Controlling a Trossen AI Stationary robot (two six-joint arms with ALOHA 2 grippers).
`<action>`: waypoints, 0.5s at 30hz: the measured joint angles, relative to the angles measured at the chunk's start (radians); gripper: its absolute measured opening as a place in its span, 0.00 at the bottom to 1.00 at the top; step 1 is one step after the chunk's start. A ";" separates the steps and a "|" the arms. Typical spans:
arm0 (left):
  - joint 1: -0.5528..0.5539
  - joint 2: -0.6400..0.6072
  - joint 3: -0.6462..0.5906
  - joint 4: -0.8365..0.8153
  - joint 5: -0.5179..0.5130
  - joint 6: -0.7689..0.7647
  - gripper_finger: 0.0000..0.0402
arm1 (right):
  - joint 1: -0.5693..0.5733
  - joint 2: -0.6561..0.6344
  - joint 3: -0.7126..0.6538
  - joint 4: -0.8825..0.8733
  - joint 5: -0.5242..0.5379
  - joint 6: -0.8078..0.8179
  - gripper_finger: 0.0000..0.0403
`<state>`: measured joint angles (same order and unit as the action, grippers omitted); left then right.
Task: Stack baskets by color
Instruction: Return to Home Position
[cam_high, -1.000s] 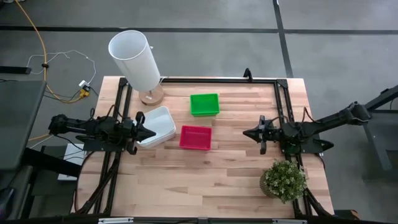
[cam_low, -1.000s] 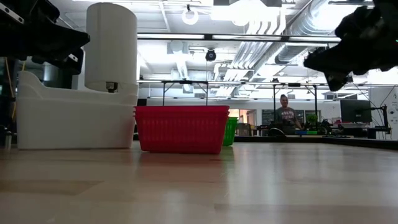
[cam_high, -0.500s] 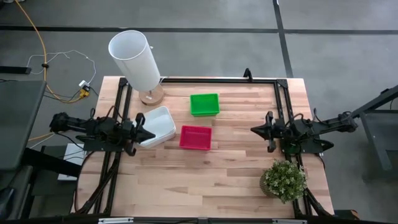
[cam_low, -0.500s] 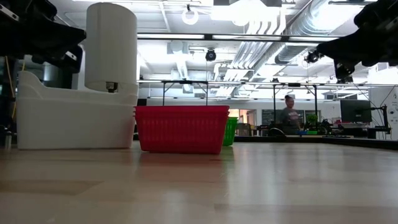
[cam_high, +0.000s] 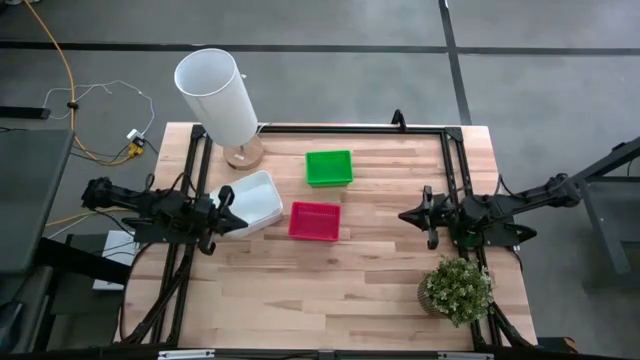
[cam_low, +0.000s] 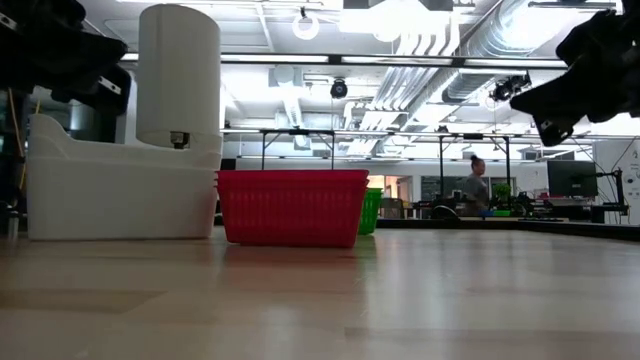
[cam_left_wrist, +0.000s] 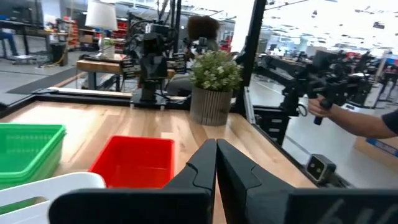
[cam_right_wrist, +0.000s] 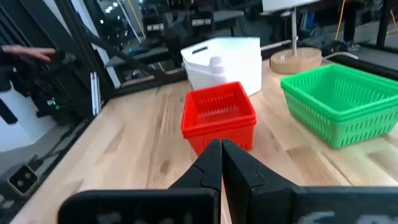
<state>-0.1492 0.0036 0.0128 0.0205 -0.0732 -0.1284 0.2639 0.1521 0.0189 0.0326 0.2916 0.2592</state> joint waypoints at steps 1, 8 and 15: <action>0.018 0.000 0.000 -0.003 0.011 0.000 0.00 | 0.001 0.012 0.000 0.000 0.000 0.001 0.00; 0.066 0.000 0.000 -0.006 0.029 0.000 0.00 | 0.000 0.056 0.000 0.000 0.002 0.002 0.00; 0.055 0.000 0.000 -0.007 0.029 0.000 0.00 | -0.002 0.056 -0.001 0.004 0.030 0.007 0.00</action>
<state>-0.0940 0.0036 0.0128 0.0139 -0.0444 -0.1284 0.2618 0.2081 0.0178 0.0368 0.3217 0.2667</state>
